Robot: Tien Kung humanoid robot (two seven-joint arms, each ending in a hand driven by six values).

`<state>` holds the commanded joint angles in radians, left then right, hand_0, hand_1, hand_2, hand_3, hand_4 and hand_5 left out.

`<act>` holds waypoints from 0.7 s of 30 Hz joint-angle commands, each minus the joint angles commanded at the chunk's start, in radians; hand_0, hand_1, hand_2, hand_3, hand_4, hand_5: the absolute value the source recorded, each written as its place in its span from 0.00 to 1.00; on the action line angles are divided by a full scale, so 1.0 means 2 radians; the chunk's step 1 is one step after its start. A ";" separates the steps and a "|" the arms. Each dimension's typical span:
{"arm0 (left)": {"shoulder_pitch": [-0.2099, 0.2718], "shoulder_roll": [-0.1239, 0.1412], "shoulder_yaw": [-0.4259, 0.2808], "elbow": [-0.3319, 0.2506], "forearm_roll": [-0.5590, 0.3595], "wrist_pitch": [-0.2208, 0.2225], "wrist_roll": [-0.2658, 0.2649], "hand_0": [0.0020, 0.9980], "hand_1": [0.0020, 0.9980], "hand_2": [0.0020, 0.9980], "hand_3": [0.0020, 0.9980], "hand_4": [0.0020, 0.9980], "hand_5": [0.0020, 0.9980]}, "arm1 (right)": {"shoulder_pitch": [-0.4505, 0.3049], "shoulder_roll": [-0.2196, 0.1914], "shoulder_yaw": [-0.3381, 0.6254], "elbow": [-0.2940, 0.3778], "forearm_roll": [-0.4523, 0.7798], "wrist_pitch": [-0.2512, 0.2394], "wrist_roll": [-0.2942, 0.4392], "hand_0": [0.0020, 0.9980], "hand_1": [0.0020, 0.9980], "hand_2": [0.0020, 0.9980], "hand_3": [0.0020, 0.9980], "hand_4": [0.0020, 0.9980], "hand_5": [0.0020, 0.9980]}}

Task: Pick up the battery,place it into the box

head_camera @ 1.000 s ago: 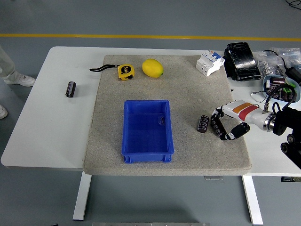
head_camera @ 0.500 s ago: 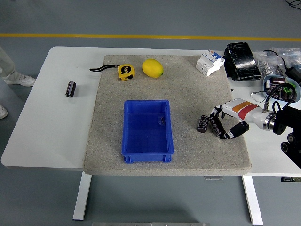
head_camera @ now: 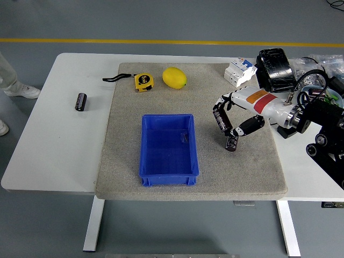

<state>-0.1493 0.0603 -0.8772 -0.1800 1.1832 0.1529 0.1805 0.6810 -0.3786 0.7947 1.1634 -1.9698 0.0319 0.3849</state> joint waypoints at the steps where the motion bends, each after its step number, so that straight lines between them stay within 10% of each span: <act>1: 0.000 0.000 0.000 0.000 0.000 0.001 0.000 0.51 0.52 0.59 0.69 0.65 0.77 | 0.004 0.003 -0.003 0.012 0.005 0.004 -0.005 0.54 0.51 0.52 0.48 0.78 0.12; 13: -0.004 0.003 0.015 -0.001 -0.016 0.010 -0.003 0.50 0.52 0.58 0.69 0.65 0.77 | 0.051 0.064 -0.056 0.037 -0.022 0.057 -0.038 0.54 0.56 0.59 0.61 0.91 0.18; 14: -0.005 0.003 0.016 -0.001 -0.016 0.010 -0.003 0.49 0.51 0.57 0.68 0.65 0.77 | 0.053 0.068 -0.058 0.032 -0.026 0.057 -0.039 0.61 0.68 0.75 0.82 1.00 0.24; 21: -0.006 0.004 0.013 -0.001 -0.015 0.014 -0.004 0.49 0.51 0.56 0.68 0.66 0.77 | 0.057 0.072 -0.059 0.021 -0.060 0.067 -0.038 0.68 0.73 0.82 0.90 1.00 0.22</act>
<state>-0.1615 0.0682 -0.8521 -0.1829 1.1530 0.1807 0.1733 0.7952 -0.2343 0.6766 1.2052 -2.0893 0.1658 0.3088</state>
